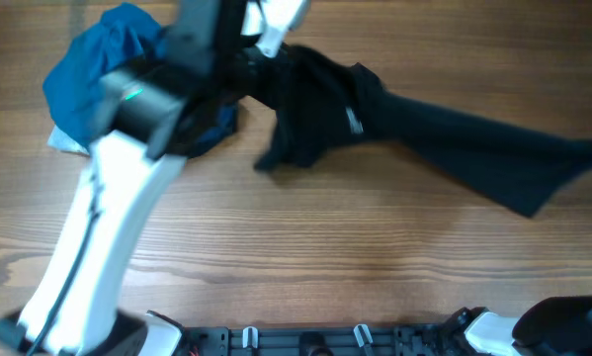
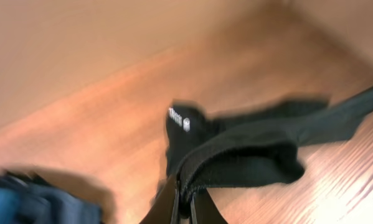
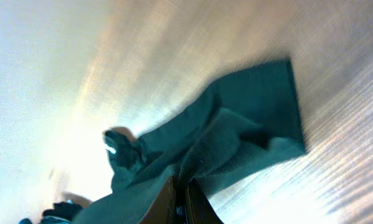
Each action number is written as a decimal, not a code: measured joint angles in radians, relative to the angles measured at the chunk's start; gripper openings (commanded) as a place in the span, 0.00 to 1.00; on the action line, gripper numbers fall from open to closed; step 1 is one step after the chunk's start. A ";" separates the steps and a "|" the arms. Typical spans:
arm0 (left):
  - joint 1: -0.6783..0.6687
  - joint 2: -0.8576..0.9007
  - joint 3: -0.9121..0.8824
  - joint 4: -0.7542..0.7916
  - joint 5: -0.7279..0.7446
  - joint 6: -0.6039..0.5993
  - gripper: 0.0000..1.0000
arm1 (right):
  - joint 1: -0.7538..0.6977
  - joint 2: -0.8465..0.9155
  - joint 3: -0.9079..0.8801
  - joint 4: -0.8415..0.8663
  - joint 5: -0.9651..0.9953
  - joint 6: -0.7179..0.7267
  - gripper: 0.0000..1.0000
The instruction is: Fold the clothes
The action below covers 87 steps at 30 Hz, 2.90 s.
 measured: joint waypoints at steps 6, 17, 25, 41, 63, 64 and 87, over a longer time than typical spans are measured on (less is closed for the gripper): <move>-0.071 -0.108 0.266 -0.121 -0.110 0.058 0.04 | 0.001 -0.003 0.418 -0.175 -0.093 -0.010 0.04; -0.375 -0.179 0.472 -0.225 -0.559 0.132 0.04 | 0.001 -0.039 0.896 -0.343 -0.120 -0.010 0.04; -0.379 -0.175 0.472 -0.224 -0.635 0.140 0.04 | 0.001 -0.033 0.896 -0.351 -0.119 -0.010 0.04; -0.221 -0.044 0.475 -0.217 -0.596 0.074 0.04 | 0.020 -0.027 0.896 -0.368 -0.099 -0.009 0.04; -0.005 0.292 0.651 -0.021 -0.147 0.155 0.04 | 0.111 0.341 0.892 -0.024 -0.186 0.130 0.04; -0.005 0.313 0.649 -0.114 -0.153 0.155 0.04 | 0.114 0.341 0.890 -0.077 -0.134 0.090 0.04; -0.069 0.470 0.514 -0.608 -0.150 -0.042 0.04 | 0.175 0.315 0.451 -0.298 0.056 -0.282 0.04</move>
